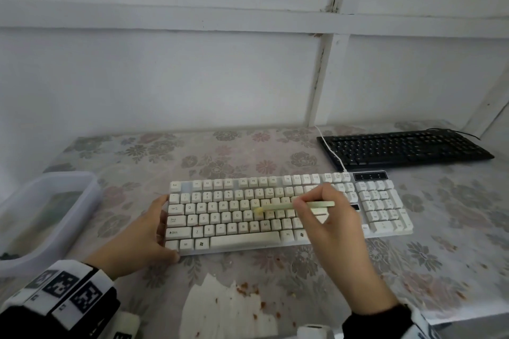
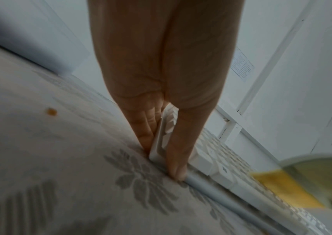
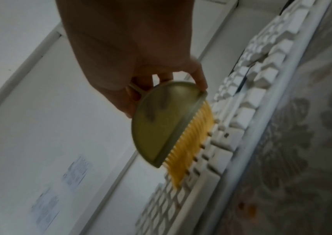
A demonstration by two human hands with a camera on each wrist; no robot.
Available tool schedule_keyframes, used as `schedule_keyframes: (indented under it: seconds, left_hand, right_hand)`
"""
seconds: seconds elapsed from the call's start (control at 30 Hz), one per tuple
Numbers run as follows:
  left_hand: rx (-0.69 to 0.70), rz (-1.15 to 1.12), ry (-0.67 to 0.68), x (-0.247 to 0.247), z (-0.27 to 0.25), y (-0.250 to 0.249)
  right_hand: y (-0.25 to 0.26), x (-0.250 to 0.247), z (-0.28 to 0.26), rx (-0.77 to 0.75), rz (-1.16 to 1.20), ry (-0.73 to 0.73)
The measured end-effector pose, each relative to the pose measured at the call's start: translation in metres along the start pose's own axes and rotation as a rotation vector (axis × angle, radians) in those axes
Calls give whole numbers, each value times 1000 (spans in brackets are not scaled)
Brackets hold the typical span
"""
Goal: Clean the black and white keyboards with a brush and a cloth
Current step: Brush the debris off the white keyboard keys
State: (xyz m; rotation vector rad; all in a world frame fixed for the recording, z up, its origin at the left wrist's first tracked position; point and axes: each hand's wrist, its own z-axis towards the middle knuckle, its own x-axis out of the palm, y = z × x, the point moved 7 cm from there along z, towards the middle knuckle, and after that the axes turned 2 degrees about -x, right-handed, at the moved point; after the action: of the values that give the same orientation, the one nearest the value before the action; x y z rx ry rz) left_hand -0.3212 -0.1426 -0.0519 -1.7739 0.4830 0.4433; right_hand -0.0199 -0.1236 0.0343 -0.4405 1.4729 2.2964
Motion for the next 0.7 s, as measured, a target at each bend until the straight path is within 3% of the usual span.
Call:
schedule_keyframes:
  seconds: [0.1,0.2,0.27,0.47,0.63,0.7]
  left_hand:
    - [10,-8,-1,0,0,0]
    - [7,-14,-2,-1,-1,2]
    - [3,-7,2,-1,-2,0]
    - [-12,70,-21,0,-2,-3]
    - [-21,83,-29,0,-3,-3]
    - [-21,82,-33,0,-3,-4]
  right_hand:
    - [3,-21,3,-29,-13,-83]
    - [10,-11,0,-29,159,27]
    - [3,-8,-1,-18,148,60]
    - [-31,-51,11,37,20,-105]
    - [-14,-48,6,18,317,-28]
    - [-22,-43,4,32,322,0]
